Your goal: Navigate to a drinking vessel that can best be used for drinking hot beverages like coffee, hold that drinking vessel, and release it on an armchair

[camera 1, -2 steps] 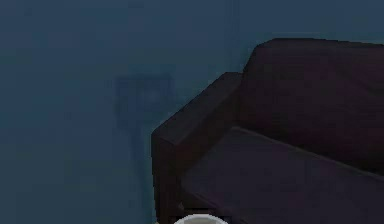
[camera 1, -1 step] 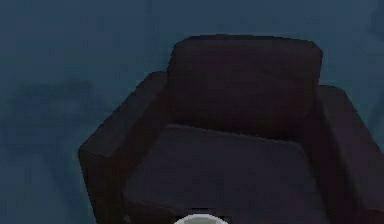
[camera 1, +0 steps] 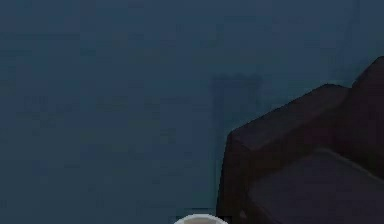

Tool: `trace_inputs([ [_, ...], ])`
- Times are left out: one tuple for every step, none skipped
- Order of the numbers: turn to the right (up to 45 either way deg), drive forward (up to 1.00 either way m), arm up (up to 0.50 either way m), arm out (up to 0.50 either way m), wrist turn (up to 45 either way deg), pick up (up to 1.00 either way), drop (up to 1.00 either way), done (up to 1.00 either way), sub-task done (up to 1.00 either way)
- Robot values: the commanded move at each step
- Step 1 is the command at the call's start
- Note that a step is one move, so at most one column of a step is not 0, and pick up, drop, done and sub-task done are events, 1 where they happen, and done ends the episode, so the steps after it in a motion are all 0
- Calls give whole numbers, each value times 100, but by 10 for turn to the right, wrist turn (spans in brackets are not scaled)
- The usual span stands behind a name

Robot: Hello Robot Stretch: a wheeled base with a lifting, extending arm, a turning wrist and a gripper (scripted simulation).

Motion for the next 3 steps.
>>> trace_inputs([
  [-120, 0, 0, 0, 0, 0, 0, 0, 0],
  [0, 0, 0, 48, 0, 0, 0, 0, 0],
  [0, 0, 0, 0, 390, 0, 0, 0, 0],
])
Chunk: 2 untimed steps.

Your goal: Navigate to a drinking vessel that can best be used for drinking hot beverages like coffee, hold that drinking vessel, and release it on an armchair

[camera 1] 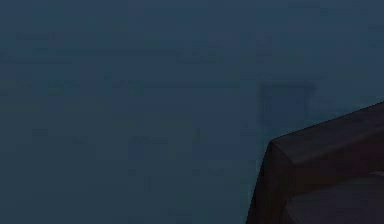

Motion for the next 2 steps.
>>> trace_inputs([
  [0, 0, -18, 0, 0, 0, 0, 0, 0],
  [0, 0, -32, 0, 0, 0, 0, 0, 0],
])
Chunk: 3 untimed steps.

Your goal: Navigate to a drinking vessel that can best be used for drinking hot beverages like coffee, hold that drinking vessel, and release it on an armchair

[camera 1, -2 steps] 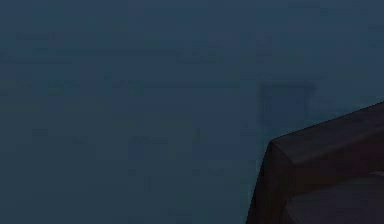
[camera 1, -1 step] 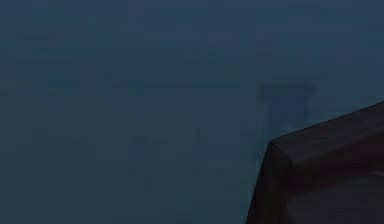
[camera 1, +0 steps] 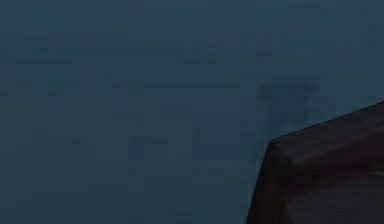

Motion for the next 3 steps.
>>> trace_inputs([
  [0, 0, 0, 0, 0, 0, 100, 0, 0],
  [0, 0, 10, 0, 0, 0, 0, 0, 0],
  [0, 0, 0, -8, 0, 0, 0, 0, 0],
])
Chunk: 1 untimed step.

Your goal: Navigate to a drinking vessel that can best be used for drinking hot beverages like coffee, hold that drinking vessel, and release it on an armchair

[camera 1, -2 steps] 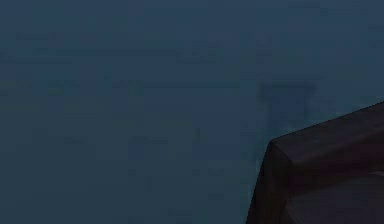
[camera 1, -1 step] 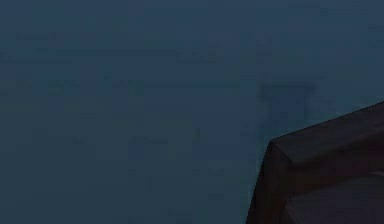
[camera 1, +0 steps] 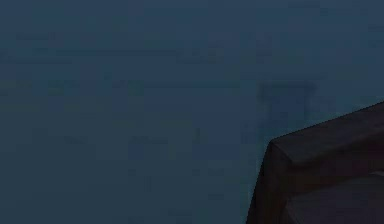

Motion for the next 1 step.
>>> trace_inputs([
  [0, 0, 0, 0, 0, 0, 0, 100, 0],
])
